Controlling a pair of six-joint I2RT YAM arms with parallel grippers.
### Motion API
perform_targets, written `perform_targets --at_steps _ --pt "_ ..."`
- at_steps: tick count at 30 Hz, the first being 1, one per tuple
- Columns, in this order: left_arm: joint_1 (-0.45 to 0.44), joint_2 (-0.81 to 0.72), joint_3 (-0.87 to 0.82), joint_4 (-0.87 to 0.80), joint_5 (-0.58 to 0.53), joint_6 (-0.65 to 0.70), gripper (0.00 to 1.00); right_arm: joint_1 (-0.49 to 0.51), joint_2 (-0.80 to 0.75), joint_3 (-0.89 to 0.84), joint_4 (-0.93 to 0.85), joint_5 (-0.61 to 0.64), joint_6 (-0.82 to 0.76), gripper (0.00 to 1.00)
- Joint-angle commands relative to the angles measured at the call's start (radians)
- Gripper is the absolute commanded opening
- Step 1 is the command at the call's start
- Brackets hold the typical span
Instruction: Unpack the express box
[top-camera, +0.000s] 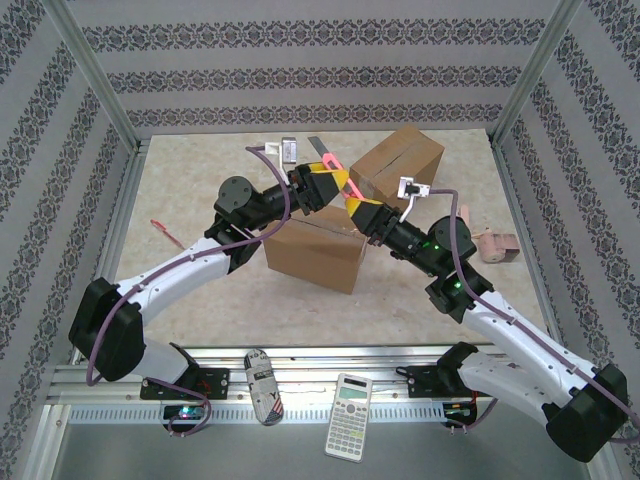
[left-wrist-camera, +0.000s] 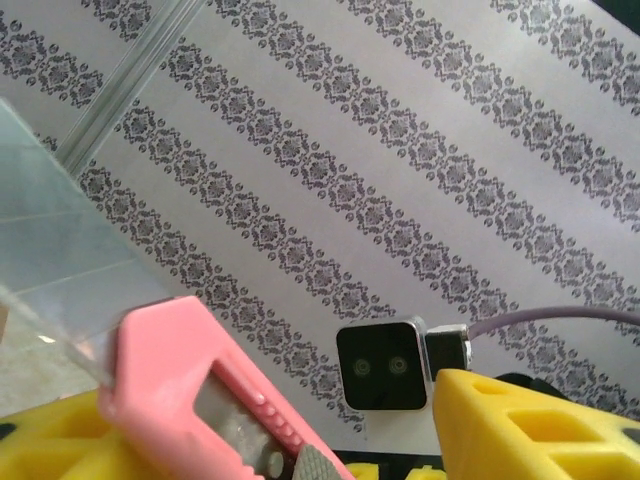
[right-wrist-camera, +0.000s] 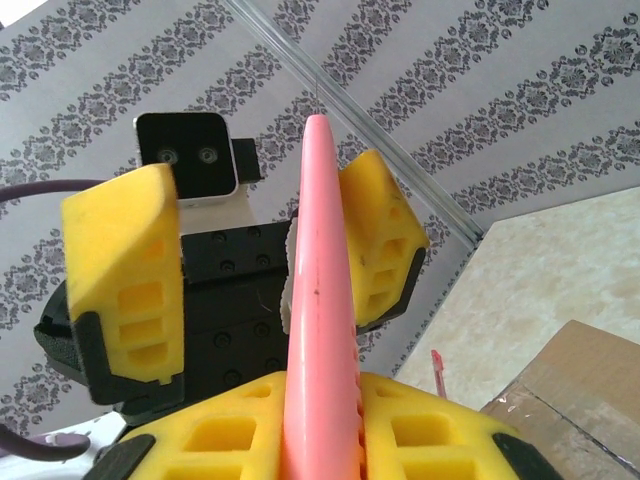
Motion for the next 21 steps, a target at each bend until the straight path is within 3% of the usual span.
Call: perform_targets --at_steps 1,5,7,13,17,18,21 --pt "-0.004 0.000 0.026 0.096 -0.003 -0.004 0.58 -0.008 0.003 -0.022 0.068 -0.022 0.021 0.00" --pt "-0.002 0.005 0.017 0.106 -0.009 -0.012 0.44 -0.009 0.010 -0.024 0.072 -0.026 0.030 0.00" --pt "0.000 0.002 0.013 0.107 -0.015 -0.013 0.30 -0.009 0.013 -0.024 0.073 -0.030 0.034 0.00" --pt "0.005 -0.011 -0.004 0.102 -0.045 -0.015 0.02 -0.015 0.018 -0.023 0.065 -0.044 0.040 0.00" --pt "0.006 -0.023 -0.009 0.071 -0.054 -0.013 0.00 -0.038 0.021 -0.001 0.035 -0.102 0.037 0.00" --pt "0.006 -0.025 -0.007 0.055 -0.052 -0.009 0.00 -0.053 0.020 0.010 0.018 -0.137 0.033 0.04" --pt "0.005 -0.036 0.005 -0.006 -0.040 0.000 0.00 -0.117 0.013 0.052 -0.041 -0.265 0.013 0.30"
